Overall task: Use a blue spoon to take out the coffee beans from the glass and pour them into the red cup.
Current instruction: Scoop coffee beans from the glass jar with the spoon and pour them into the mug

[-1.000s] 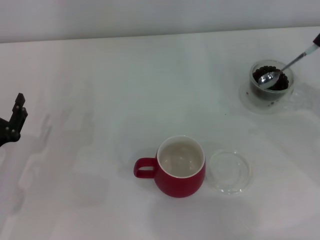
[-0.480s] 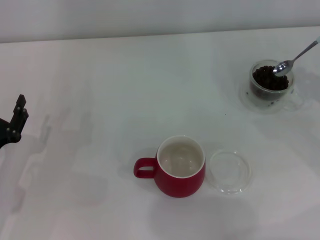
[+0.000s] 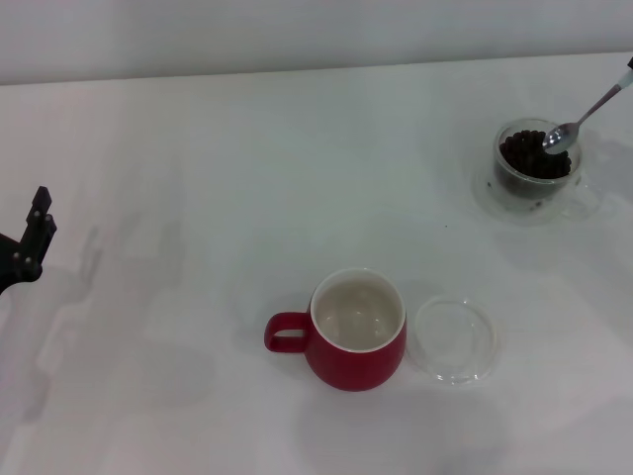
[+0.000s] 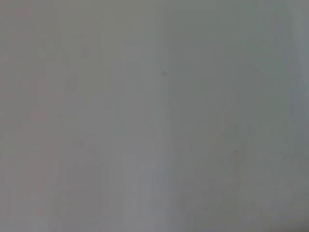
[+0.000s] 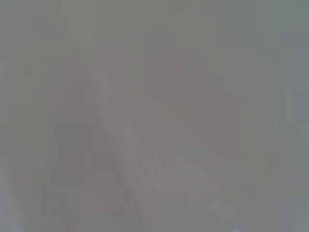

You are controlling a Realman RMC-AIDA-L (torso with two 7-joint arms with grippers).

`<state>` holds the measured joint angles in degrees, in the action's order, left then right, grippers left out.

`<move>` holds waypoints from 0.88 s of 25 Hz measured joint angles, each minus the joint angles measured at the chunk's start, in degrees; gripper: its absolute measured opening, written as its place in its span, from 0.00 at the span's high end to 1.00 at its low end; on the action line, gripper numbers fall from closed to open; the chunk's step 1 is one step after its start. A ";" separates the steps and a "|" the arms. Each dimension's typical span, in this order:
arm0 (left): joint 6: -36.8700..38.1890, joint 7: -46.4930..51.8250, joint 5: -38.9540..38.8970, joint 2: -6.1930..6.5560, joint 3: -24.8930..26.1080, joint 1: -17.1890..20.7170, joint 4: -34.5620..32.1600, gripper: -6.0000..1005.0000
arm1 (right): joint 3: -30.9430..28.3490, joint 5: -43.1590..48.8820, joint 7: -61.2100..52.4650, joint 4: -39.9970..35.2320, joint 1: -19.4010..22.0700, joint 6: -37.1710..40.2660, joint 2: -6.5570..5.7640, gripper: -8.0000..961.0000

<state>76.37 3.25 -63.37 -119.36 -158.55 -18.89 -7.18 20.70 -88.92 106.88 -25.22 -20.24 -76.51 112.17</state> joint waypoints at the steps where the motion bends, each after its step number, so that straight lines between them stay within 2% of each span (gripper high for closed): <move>1: 0.00 0.00 0.00 0.00 0.00 0.00 -0.03 0.39 | 0.02 0.05 0.30 0.00 -0.08 0.40 0.02 0.84; 12: 0.00 0.00 0.00 0.00 0.00 0.00 -0.29 0.39 | 0.82 0.25 1.89 0.34 -0.55 2.93 0.07 0.84; 22: 0.00 0.00 0.00 0.00 0.00 -0.34 -0.10 0.39 | 1.26 -0.02 -0.36 0.72 -0.59 3.69 1.00 0.84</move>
<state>76.38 3.25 -63.37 -119.36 -158.55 -19.23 -7.28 21.96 -88.94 106.52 -24.50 -20.83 -72.82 113.17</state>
